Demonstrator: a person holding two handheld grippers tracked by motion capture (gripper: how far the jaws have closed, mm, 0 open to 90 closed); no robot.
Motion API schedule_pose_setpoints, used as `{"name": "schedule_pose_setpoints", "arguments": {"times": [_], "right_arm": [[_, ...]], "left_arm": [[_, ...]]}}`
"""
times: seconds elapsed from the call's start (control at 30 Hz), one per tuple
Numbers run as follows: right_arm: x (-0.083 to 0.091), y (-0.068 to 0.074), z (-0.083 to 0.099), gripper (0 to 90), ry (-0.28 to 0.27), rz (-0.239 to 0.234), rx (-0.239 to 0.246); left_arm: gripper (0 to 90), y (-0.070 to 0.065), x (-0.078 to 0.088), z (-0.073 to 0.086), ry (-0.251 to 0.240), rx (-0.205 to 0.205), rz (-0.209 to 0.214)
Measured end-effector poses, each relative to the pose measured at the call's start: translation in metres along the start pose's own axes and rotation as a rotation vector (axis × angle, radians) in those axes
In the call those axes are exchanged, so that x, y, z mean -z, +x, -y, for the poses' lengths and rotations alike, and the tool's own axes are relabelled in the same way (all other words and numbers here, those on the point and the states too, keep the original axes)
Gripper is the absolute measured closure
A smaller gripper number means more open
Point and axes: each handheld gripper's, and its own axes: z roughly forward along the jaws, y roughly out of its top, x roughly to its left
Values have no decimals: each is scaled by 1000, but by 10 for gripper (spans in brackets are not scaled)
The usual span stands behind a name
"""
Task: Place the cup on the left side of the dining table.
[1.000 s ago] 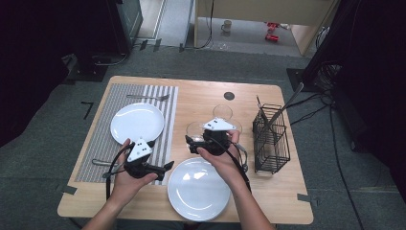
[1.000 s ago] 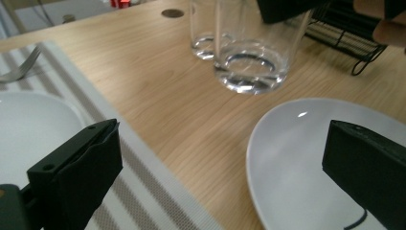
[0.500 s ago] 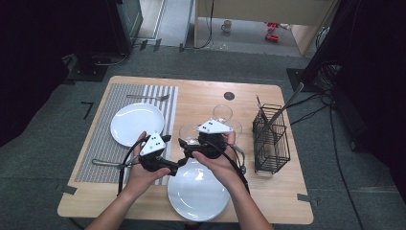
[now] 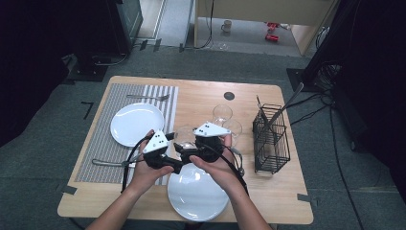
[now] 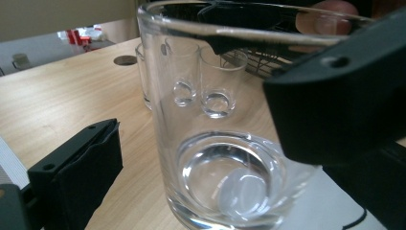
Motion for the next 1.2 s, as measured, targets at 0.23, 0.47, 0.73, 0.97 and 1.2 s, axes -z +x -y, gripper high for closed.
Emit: {"name": "schedule_pose_setpoints", "arguments": {"times": [0.23, 0.47, 0.73, 0.97, 1.2], "right_arm": [[1, 5, 1, 177, 8, -30, 13], [-3, 7, 3, 175, 30, -74, 13], [1, 3, 7, 136, 17, -113, -4], [10, -11, 11, 134, -6, -87, -31], [16, -21, 20, 134, -9, -52, -47]], "left_arm": [[137, -4, 2, 1, -37, -38, 16], [219, -4, 6, 5, -28, -90, 12], [221, 3, 7, 14, -19, -49, -6], [221, 15, 13, 21, 0, -19, -61], [221, 27, 17, 28, 27, 2, -116]]}}
